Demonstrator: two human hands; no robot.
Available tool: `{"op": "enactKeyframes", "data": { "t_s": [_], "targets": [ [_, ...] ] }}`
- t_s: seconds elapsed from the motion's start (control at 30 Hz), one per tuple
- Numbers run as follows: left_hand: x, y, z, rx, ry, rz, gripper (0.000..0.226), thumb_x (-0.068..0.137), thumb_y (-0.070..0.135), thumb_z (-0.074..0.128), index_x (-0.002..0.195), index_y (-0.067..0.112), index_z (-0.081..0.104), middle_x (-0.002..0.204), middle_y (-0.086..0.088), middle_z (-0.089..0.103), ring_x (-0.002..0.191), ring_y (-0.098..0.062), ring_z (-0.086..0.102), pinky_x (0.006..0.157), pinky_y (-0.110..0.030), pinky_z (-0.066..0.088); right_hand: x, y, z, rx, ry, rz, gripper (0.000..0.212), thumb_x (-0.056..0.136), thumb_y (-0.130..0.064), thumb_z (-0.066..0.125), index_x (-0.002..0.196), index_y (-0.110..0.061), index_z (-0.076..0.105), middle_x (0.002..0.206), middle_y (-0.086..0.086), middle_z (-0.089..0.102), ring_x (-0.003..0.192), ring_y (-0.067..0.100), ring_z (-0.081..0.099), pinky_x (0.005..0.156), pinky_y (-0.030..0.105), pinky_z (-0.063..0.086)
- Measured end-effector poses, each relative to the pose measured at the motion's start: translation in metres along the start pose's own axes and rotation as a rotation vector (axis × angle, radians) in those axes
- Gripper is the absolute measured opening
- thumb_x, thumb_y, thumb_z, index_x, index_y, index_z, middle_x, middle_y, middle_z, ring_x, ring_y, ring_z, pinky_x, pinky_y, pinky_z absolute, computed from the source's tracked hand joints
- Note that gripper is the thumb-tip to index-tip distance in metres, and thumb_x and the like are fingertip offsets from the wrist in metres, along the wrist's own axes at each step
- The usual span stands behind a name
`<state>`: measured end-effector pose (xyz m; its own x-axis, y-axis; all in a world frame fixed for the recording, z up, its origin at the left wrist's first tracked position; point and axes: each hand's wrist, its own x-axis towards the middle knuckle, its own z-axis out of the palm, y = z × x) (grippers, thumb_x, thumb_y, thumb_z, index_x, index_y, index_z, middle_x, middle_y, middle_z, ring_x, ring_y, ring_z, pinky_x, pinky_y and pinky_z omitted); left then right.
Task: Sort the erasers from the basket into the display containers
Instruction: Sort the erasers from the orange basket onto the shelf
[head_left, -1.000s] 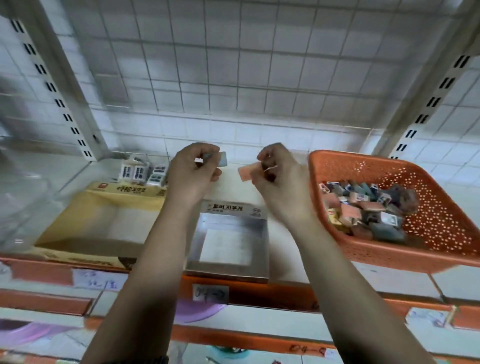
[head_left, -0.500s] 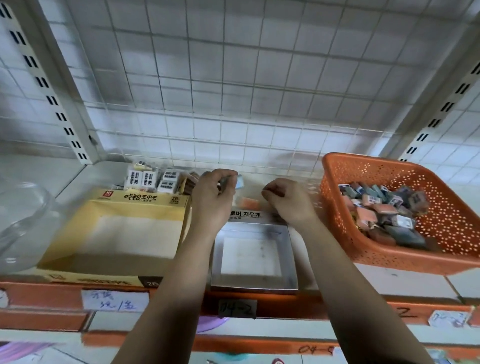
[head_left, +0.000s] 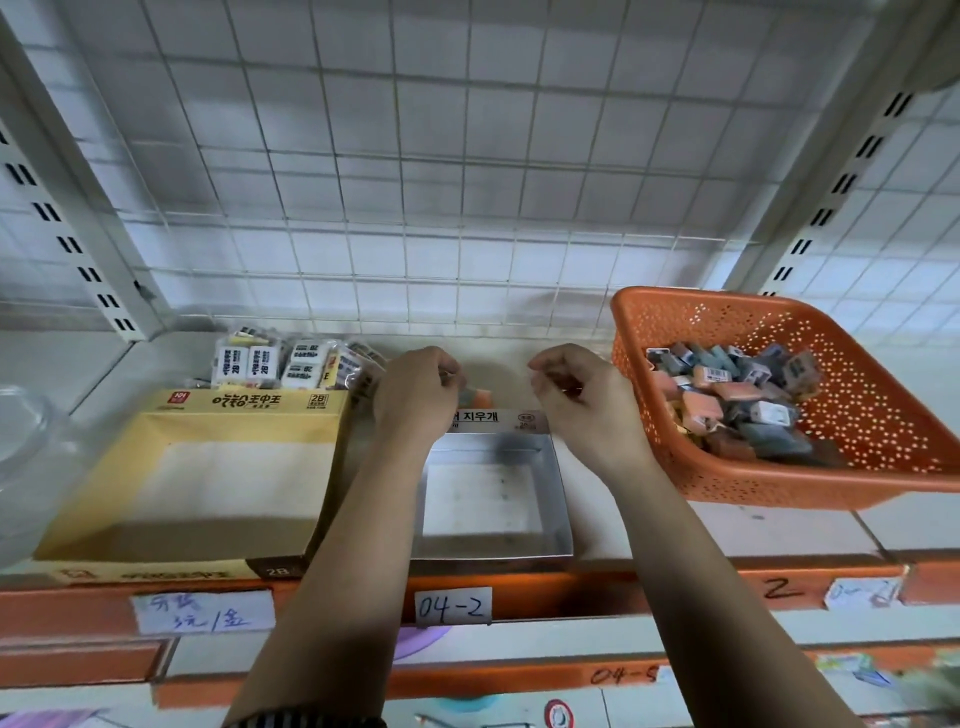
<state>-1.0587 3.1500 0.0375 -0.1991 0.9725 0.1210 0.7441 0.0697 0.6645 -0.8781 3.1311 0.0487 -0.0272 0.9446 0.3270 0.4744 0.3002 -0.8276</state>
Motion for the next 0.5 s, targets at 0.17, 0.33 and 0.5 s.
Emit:
{"op": "enactKeyframes", "data": {
  "t_s": [0.17, 0.33, 0.5],
  "targets": [
    [-0.006, 0.019, -0.018, 0.002, 0.002, 0.139, 0.027, 0.094, 0.029, 0.058, 0.119, 0.019, 0.064, 0.121, -0.005, 0.06, 0.107, -0.022, 0.059, 0.089, -0.033, 0.046, -0.007, -0.03, -0.022, 0.068, -0.049, -0.1, 0.014, 0.089, -0.008, 0.064, 0.097, -0.019, 0.066, 0.087, -0.01, 0.069, 0.078, -0.001, 0.062, 0.07, 0.012, 0.046],
    [-0.009, 0.067, -0.022, -0.137, 0.135, 0.301, 0.019, 0.093, 0.025, 0.06, 0.109, 0.019, 0.068, 0.11, 0.001, 0.065, 0.095, -0.014, 0.064, 0.083, -0.026, 0.046, 0.002, -0.046, -0.078, 0.067, 0.029, -0.183, 0.012, 0.09, -0.01, 0.064, 0.099, -0.017, 0.069, 0.088, -0.008, 0.07, 0.079, 0.005, 0.065, 0.071, 0.018, 0.05],
    [-0.015, 0.119, 0.011, -0.204, 0.073, 0.46, 0.013, 0.092, 0.022, 0.063, 0.102, 0.017, 0.069, 0.103, 0.0, 0.066, 0.091, -0.016, 0.066, 0.082, -0.031, 0.049, 0.022, -0.012, -0.145, -0.214, 0.002, -0.083, 0.015, 0.089, -0.009, 0.065, 0.098, -0.017, 0.073, 0.086, -0.008, 0.071, 0.079, 0.006, 0.066, 0.071, 0.013, 0.048]
  ]
}}
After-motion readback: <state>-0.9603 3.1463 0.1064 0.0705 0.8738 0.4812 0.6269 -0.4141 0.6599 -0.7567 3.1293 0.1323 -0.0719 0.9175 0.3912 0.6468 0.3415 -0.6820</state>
